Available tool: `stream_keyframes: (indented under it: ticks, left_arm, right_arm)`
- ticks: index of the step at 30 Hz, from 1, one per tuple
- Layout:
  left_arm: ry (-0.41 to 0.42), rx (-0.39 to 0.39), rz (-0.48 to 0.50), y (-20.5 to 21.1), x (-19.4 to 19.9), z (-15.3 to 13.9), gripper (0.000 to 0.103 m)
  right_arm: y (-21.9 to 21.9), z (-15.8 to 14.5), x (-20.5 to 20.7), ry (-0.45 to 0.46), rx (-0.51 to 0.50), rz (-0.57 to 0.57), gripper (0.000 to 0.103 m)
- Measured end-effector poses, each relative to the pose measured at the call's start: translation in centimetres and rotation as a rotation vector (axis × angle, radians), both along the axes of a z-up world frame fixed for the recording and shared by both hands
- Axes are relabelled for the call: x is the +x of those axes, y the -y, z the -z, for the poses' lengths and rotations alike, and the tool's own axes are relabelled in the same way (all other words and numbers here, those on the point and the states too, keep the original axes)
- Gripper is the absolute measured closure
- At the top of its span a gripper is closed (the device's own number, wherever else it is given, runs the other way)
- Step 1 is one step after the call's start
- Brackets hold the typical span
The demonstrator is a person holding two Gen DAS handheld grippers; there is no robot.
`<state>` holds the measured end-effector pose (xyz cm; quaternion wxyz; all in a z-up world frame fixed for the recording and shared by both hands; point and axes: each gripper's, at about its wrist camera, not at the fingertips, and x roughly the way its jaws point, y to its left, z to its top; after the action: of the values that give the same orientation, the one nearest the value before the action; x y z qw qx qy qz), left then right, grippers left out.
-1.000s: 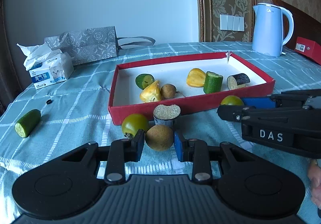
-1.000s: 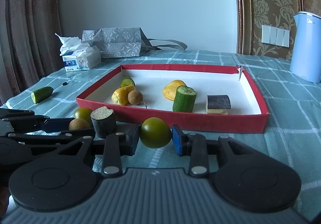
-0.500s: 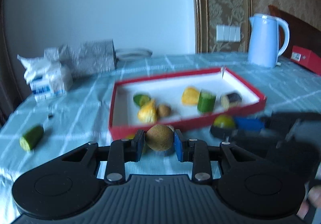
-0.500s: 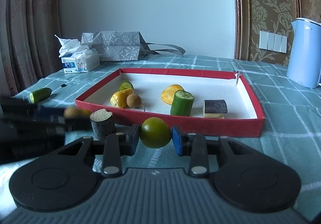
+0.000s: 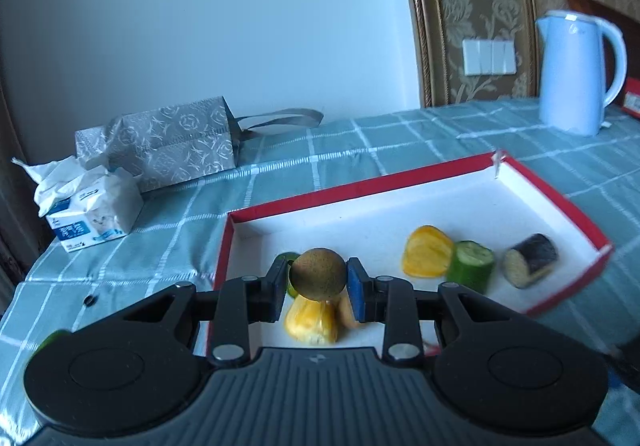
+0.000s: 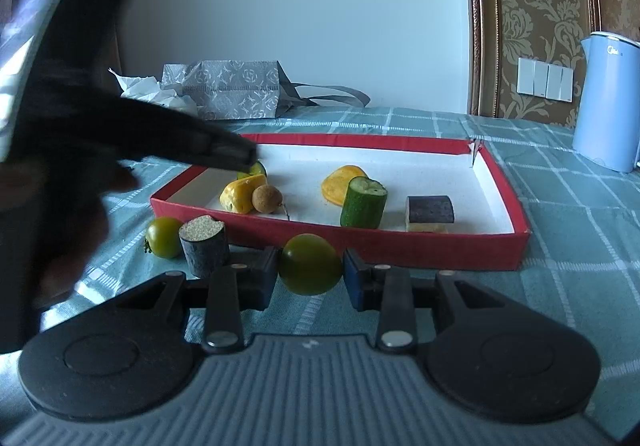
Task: Organize fruits
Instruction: 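Carry brown fruit into tray and open left tool while right tool holds green fruit, then carry green round fruit into the tray and open right tool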
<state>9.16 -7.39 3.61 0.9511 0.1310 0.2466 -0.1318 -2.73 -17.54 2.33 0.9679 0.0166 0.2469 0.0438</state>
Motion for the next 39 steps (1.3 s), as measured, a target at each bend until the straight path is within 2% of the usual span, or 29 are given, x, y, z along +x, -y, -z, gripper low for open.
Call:
stream_keyframes:
  ticks: [3,6,11,17,20,30,39]
  left_arm:
    - [-0.046,0.016,-0.012,0.8,2.0,1.1,0.072]
    - [-0.041,0.025,-0.024,0.9,2.8,1.7,0.07]
    - [-0.018,0.037,-0.052,0.4,2.2,1.7,0.053]
    - [0.037,0.004,-0.097,-2.1,-0.7,0.8,0.039]
    - [0.045,-0.017,-0.104,-3.4,-2.2,0.4,0.039]
    - [-0.033,-0.125,-0.115,-7.9,-5.1,0.9,0.039]
    - [-0.064,-0.185,-0.144,-10.6,-5.3,2.0,0.036]
  right_arm:
    - [0.0,0.1,0.1,-0.007,0.003,-0.005,0.07]
    - [0.2,0.1,0.3,-0.016,0.012,-0.001,0.07]
    - [0.3,0.2,0.3,-0.021,0.018,0.0,0.07]
    - [0.3,0.2,0.3,-0.016,0.019,0.007,0.07]
    - [0.3,0.1,0.2,-0.013,0.017,0.013,0.07]
    - [0.0,-1.3,0.3,0.056,-0.037,0.044,0.07]
    - [-1.1,-3.4,5.2,0.077,-0.102,0.054,0.07]
